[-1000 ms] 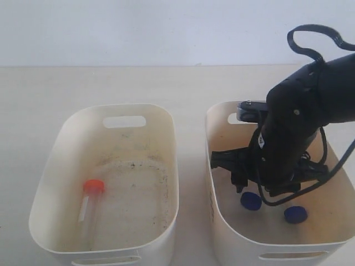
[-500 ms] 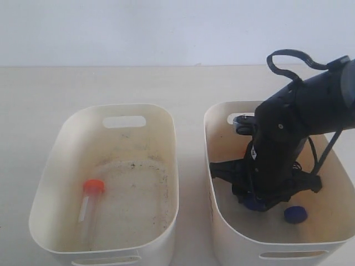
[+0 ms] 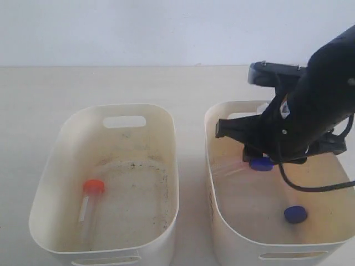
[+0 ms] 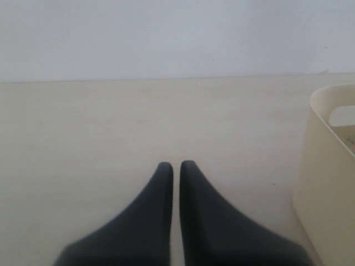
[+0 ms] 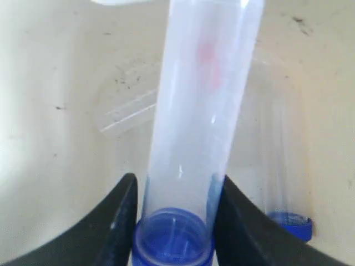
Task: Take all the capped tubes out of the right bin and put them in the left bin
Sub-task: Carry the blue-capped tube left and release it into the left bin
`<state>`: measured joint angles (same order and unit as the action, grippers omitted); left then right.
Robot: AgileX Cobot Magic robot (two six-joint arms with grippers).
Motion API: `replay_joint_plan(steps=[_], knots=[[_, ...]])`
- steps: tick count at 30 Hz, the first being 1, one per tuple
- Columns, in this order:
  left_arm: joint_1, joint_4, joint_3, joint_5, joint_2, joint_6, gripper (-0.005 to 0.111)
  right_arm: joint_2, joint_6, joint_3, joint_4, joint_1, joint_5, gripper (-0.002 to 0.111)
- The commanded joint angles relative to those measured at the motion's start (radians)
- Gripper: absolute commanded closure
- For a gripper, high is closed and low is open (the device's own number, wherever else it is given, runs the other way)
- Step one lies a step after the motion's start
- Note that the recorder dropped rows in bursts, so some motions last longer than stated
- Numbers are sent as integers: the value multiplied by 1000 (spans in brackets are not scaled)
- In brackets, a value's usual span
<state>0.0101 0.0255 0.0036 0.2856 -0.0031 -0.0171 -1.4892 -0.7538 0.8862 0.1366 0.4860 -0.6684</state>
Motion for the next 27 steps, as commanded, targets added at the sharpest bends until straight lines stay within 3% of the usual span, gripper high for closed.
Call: replay_joint_plan(steps=[1, 7, 12, 19, 23, 25, 27], knots=[[0, -6, -4, -9, 3, -9, 102, 119, 50, -2, 7, -6, -18, 108], [0, -6, -4, -9, 3, -9, 102, 236, 88, -2, -6, 56, 18, 108], [0, -6, -4, -9, 3, -9, 102, 257, 88, -2, -81, 178, 174, 108], [0, -6, -4, -9, 3, -9, 102, 158, 96, -2, -102, 366, 435, 108], [0, -6, -4, -9, 3, -9, 102, 69, 119, 0, -102, 402, 462, 108], [0, -6, -4, -9, 3, -9, 102, 26, 143, 0, -102, 403, 460, 105], [0, -6, -4, -9, 3, -9, 102, -10, 163, 0, -102, 402, 460, 93]])
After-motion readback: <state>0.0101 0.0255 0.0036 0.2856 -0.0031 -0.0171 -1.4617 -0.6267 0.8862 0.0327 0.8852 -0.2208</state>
